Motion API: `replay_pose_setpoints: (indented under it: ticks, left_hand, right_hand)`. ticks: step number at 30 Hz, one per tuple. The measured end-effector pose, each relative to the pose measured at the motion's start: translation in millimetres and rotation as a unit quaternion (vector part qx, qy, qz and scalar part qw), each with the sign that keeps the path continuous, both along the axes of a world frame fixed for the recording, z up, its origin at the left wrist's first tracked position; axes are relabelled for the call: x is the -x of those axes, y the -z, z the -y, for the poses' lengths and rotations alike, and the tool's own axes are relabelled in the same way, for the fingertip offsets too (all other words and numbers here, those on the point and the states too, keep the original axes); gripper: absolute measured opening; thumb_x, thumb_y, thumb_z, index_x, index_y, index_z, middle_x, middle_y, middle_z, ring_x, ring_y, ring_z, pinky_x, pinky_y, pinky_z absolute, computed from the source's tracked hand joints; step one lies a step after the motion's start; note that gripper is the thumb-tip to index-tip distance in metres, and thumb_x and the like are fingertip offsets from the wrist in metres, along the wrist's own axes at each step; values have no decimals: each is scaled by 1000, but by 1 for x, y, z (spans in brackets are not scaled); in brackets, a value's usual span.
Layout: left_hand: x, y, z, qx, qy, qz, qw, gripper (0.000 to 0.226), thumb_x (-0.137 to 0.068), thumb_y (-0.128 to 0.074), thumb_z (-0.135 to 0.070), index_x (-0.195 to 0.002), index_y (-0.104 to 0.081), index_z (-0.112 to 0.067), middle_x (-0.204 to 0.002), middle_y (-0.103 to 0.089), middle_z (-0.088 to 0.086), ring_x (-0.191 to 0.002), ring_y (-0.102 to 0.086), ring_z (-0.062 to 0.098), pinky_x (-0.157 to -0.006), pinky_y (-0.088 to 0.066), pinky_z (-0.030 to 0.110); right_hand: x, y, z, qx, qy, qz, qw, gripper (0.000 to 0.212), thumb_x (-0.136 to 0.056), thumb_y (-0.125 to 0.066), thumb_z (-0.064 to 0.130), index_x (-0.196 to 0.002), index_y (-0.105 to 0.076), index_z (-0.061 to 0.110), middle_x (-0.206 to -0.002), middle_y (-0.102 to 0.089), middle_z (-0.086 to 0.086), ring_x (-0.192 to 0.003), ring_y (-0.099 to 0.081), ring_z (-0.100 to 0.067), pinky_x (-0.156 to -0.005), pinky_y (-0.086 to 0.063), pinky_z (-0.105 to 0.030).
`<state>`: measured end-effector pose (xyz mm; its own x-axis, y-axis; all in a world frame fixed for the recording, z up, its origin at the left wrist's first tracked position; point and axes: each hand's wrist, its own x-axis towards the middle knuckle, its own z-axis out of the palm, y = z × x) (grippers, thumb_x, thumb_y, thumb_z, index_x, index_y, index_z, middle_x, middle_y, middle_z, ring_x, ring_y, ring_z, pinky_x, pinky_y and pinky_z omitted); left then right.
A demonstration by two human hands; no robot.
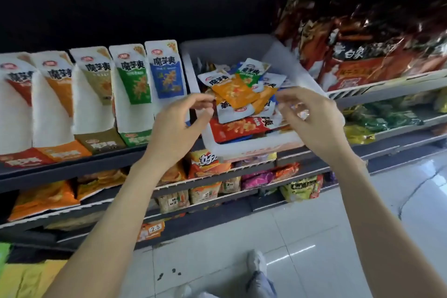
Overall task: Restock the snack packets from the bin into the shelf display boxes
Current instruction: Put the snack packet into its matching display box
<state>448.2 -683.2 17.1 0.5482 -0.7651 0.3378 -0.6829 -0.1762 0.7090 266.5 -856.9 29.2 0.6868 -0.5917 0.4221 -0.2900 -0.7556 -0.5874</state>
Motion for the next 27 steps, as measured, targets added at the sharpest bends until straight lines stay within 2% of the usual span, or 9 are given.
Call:
replay_pose_setpoints:
  ticks: [2, 5, 8, 12, 16, 19, 22, 24, 27]
  left_hand:
    - [2, -4, 22, -25, -44, 16, 999, 28, -94, -54, -35, -120, -59, -27, -103, -59, -22, -98, -54, -6, -82, -41, 14]
    - [2, -6, 46, -87, -105, 77, 988, 38, -93, -50, -47, -122, -57, -23, -101, -62, -18, -97, -58, 6, -78, -44, 25]
    - [-1, -6, 66, -210, -170, 165, 949, 62, -88, -33, -67, -128, -52, -24, -108, -69, -7, -104, -60, 24, -90, -42, 40]
    - [-8, -8, 84, -321, -210, 201, 901, 84, -79, -14, -79, -136, -43, -25, -114, -68, -2, -116, -53, 28, -97, -33, 42]
    - [-21, -10, 102, -367, -213, 211, 880, 91, -75, -18, -86, -140, -40, -25, -121, -65, 0, -123, -47, 28, -99, -30, 42]
    - [-19, -9, 112, -371, -170, 197, 891, 86, -74, -39, -82, -141, -37, -29, -129, -59, 1, -124, -45, 26, -102, -27, 42]
    - [-16, -11, 117, -294, -143, 121, 937, 79, -75, -65, -61, -142, -33, -33, -135, -52, 2, -125, -46, 23, -104, -26, 42]
    - [-17, -13, 118, -218, -134, 32, 966, 88, -70, -79, -44, -142, -30, -34, -135, -47, 2, -122, -48, 21, -101, -34, 37]
    - [-17, -15, 122, -168, -126, -58, 976, 108, -65, -86, -28, -148, -17, -33, -133, -45, -1, -116, -50, 15, -90, -40, 27]
  right_hand:
    - [-6, -4, 32, 15, -54, -35, 998, 23, -92, -58, 13, -114, -66, 15, -105, -68, 4, -92, -57, 2, -80, -44, -6]
    - [-16, -9, 68, 53, -123, -84, 987, 27, -91, -59, 16, -118, -64, 16, -112, -66, 0, -100, -61, -11, -86, -51, -25]
    - [-33, -11, 92, 85, -176, -121, 973, 31, -91, -60, 19, -121, -62, 17, -117, -65, -1, -105, -61, -18, -86, -52, -37]
    - [-67, -9, 106, 107, -223, -167, 954, 40, -92, -58, 23, -131, -54, 21, -128, -59, -1, -114, -55, -17, -90, -43, -25]
    - [-96, -4, 110, 96, -258, -208, 939, 46, -94, -53, 34, -138, -46, 22, -132, -55, -2, -119, -51, -20, -96, -42, -32]
    - [-109, 0, 112, 96, -257, -238, 932, 50, -95, -50, 39, -141, -41, 24, -137, -52, -2, -125, -46, -22, -102, -38, -38]
    - [-113, -1, 116, 120, -240, -262, 927, 54, -94, -50, 42, -143, -37, 24, -137, -51, -1, -127, -42, -23, -99, -35, -36]
    - [-115, -2, 118, 100, -244, -260, 929, 56, -93, -52, 44, -143, -36, 25, -134, -53, 0, -125, -43, -22, -97, -38, -36]
    - [-118, -1, 124, 77, -253, -253, 931, 59, -90, -56, 44, -142, -38, 23, -128, -55, -1, -120, -47, -21, -96, -41, -38]
